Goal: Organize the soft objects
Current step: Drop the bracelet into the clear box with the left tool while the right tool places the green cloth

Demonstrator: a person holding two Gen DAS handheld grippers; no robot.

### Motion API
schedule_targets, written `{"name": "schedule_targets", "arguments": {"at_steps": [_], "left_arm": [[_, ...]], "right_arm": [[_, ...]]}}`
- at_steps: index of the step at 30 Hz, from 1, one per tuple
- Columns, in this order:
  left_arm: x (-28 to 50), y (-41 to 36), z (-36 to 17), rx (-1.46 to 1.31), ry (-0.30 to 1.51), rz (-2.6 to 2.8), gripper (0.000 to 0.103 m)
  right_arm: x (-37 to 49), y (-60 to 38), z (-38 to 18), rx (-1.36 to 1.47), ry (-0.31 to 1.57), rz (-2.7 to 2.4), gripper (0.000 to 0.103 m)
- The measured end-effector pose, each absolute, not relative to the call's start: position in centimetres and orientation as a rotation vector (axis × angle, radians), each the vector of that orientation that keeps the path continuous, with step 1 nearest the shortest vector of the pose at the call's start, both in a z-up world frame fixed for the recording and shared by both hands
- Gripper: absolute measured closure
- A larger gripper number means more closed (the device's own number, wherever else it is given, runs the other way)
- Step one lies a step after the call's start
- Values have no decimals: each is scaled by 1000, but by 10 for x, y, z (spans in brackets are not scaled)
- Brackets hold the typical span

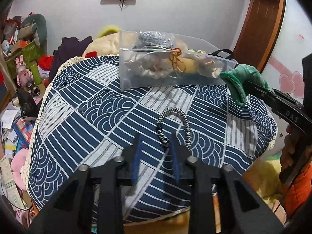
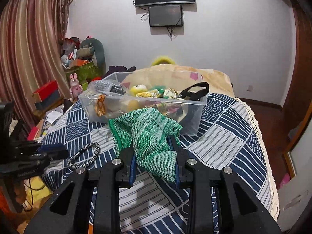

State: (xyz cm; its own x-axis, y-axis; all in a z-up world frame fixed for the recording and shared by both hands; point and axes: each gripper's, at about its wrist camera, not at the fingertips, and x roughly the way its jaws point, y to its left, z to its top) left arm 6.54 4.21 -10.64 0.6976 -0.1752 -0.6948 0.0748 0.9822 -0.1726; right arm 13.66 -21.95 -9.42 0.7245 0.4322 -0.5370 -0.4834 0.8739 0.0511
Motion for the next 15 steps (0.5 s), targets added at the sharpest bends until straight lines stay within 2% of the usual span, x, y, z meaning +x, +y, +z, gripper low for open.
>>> {"name": "schedule_targets", "arguments": {"at_steps": [3, 11, 13, 15], "left_arm": [[61, 37, -103, -133, 757, -141, 54], [66, 29, -122, -160, 813, -173, 54], [64, 27, -125, -145, 780, -157, 57], [64, 27, -125, -137, 770, -141, 71]], "right_arm": [[136, -221, -95, -99, 571, 505, 77], [137, -221, -95, -105, 575, 514, 77], [137, -221, -96, -105, 577, 513, 76], [138, -221, -98, -104, 583, 513, 76]]}}
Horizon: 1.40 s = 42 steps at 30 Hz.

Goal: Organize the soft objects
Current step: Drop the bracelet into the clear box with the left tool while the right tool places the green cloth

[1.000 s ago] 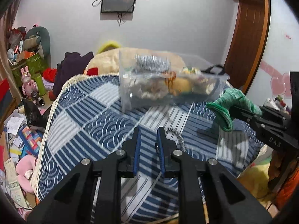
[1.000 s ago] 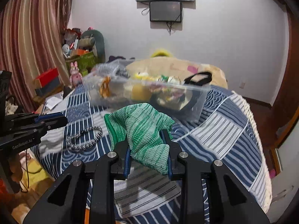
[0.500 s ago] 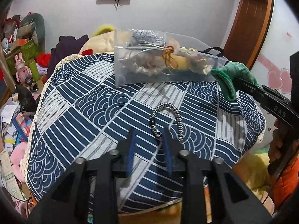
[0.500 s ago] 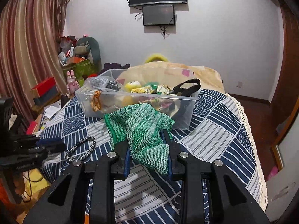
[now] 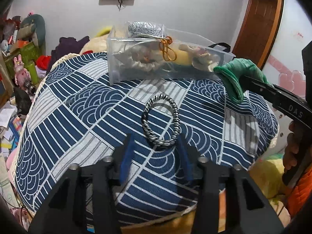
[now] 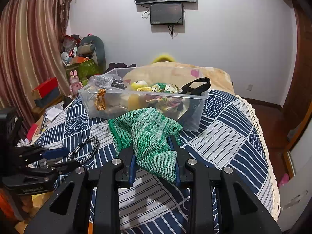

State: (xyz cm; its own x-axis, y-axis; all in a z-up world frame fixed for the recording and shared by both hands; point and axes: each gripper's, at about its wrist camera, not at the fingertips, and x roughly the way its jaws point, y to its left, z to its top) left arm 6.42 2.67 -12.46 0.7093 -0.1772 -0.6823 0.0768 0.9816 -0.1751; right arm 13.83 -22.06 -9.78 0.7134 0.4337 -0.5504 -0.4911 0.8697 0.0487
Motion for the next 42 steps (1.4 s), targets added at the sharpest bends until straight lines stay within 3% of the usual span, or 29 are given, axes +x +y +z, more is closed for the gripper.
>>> {"name": "schedule_targets", "arguments": {"at_steps": [7, 9, 25, 42], "left_arm": [[71, 36, -126, -168, 762, -145, 87], [71, 37, -125, -166, 757, -142, 98], [64, 29, -72, -73, 587, -148, 98], [122, 25, -21, -71, 480, -219, 98]], "right_arm": [[140, -220, -100, -101, 593, 512, 76], [141, -220, -101, -102, 594, 511, 76], [142, -225, -88, -97, 550, 498, 76], [177, -209, -39, -76, 397, 482, 76]]}}
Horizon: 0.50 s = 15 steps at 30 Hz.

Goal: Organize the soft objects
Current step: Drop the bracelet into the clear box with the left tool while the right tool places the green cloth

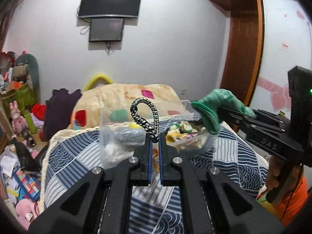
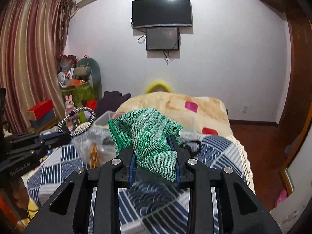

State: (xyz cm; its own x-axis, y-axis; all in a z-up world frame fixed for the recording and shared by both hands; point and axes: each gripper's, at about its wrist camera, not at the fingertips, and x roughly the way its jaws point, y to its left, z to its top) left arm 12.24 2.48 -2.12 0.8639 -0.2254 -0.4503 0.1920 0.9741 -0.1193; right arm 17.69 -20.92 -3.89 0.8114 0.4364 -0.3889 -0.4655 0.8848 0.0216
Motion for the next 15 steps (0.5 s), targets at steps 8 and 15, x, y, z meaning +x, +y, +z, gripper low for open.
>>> {"name": "schedule_targets", "arguments": {"at_steps": [8, 15], "left_arm": [[161, 14, -34, -93, 538, -278, 98], [187, 9, -54, -92, 614, -272, 98]], "right_arm": [[202, -194, -44, -82, 415, 455, 76], [221, -183, -59, -111, 482, 447, 76]]}}
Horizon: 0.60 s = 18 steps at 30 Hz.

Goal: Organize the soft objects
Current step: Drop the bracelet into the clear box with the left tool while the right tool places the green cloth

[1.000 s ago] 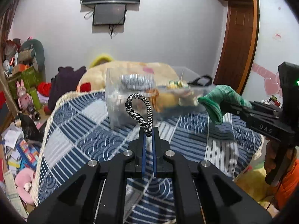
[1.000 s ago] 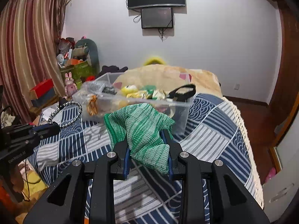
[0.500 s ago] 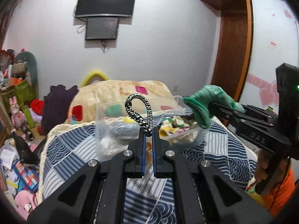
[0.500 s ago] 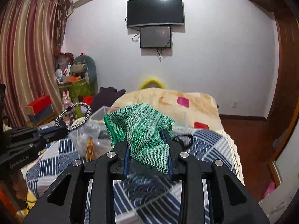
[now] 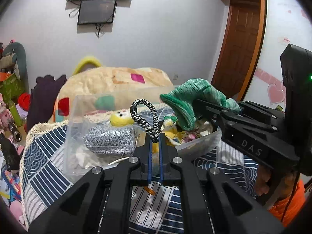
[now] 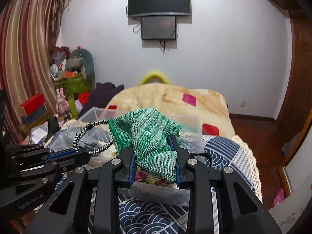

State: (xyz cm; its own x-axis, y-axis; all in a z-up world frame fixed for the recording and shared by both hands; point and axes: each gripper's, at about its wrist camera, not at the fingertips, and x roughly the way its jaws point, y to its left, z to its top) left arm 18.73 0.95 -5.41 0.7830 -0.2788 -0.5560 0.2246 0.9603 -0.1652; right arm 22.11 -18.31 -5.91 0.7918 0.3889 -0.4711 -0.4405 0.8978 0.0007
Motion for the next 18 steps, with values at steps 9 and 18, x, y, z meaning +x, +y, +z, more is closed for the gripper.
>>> {"name": "schedule_targets", "arguments": {"at_steps": [9, 18], "left_arm": [[194, 12, -58, -103, 642, -265, 94], [180, 14, -52, -95, 631, -260, 89]], "right_arm": [[232, -176, -80, -166, 556, 442, 71], [223, -189, -67, -150, 538, 426, 55]]}}
